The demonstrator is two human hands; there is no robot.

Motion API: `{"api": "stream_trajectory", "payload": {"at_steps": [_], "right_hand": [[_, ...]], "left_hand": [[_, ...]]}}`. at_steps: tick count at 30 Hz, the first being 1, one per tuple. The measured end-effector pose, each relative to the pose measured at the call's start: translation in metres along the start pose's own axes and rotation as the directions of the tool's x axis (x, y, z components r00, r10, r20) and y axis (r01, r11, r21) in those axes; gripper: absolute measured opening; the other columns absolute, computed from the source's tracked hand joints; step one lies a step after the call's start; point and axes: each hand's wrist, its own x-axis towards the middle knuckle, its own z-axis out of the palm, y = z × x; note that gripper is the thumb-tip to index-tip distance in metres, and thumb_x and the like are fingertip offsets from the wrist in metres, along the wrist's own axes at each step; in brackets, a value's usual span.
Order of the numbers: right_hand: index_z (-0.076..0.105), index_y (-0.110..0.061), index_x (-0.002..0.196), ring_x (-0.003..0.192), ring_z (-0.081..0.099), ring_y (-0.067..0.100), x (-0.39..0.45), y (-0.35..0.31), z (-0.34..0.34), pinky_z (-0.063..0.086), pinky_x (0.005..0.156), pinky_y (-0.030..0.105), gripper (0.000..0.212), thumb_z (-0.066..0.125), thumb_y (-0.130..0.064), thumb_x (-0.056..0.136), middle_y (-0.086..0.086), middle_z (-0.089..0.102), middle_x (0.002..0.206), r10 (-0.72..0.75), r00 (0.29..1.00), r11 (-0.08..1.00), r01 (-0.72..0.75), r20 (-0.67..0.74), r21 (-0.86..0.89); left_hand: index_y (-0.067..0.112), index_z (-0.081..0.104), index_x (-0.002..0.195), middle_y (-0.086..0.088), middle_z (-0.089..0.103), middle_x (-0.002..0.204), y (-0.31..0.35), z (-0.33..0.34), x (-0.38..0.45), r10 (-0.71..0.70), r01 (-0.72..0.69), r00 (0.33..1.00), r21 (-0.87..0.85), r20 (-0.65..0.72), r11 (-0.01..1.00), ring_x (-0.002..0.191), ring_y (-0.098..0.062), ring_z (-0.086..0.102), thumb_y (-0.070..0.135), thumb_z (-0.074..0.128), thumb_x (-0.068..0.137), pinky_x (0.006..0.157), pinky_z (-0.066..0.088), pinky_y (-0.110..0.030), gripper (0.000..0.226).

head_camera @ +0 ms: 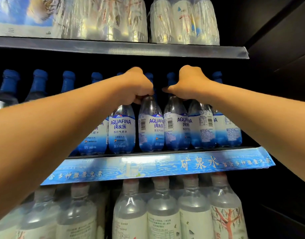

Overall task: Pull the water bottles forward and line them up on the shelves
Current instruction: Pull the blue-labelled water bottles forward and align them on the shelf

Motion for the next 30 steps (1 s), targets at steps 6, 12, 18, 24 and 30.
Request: {"api": "stream_trajectory", "payload": {"at_steps": [6,12,18,24,30], "right_hand": [[0.061,-0.002,0.099,0.086,0.071,0.028,0.002,0.006,-0.006,0.063,0.073,0.041,0.018,0.072,-0.009,0.086,0.016,0.069,0.097,0.104,0.976,0.892,-0.177,0.193,0.415],[0.064,0.004,0.103,0.085,0.072,0.033,0.001,0.009,0.000,0.062,0.071,0.045,0.028,0.078,-0.007,0.081,0.022,0.068,0.103,0.114,0.983,0.917,-0.160,0.143,0.366],[0.068,-0.003,0.096,0.084,0.071,0.031,-0.002,0.000,0.002,0.061,0.075,0.045,0.037,0.085,-0.028,0.075,0.015,0.070,0.098,0.057,0.998,0.981,-0.063,0.039,0.182],[0.065,-0.002,0.091,0.079,0.073,0.029,0.001,0.004,0.003,0.062,0.074,0.043,0.033,0.082,-0.028,0.080,0.012,0.070,0.086,0.045,0.986,0.959,-0.088,0.162,0.270],[0.067,0.002,0.093,0.085,0.072,0.031,0.000,0.010,0.003,0.061,0.076,0.049,0.038,0.085,-0.025,0.075,0.018,0.071,0.094,0.034,0.990,0.960,-0.071,0.140,0.272]], "left_hand": [[0.009,0.054,0.077,-0.010,0.064,0.080,0.001,-0.001,-0.003,0.096,-0.088,0.994,0.162,-0.044,0.983,0.075,-0.026,0.070,0.023,0.086,0.074,0.065,0.062,-0.042,0.035],[0.003,0.053,0.099,-0.017,0.064,0.089,0.000,-0.003,-0.003,0.016,-0.020,0.999,0.089,0.041,0.996,0.088,-0.037,0.070,0.007,0.081,0.079,0.075,0.061,-0.049,0.034],[0.006,0.050,0.084,-0.020,0.066,0.096,0.000,-0.006,-0.004,0.002,-0.004,0.999,0.047,0.033,0.999,0.091,-0.035,0.070,-0.003,0.074,0.083,0.080,0.060,-0.048,0.025],[0.004,0.057,0.096,-0.017,0.066,0.095,0.000,-0.004,-0.007,0.003,-0.002,1.000,0.043,-0.010,0.999,0.092,-0.031,0.070,0.004,0.079,0.080,0.080,0.060,-0.046,0.027],[0.007,0.056,0.096,-0.015,0.066,0.090,-0.001,0.002,-0.007,0.011,-0.007,0.998,0.073,-0.054,0.997,0.091,-0.031,0.070,0.005,0.084,0.074,0.078,0.060,-0.045,0.035]]}}
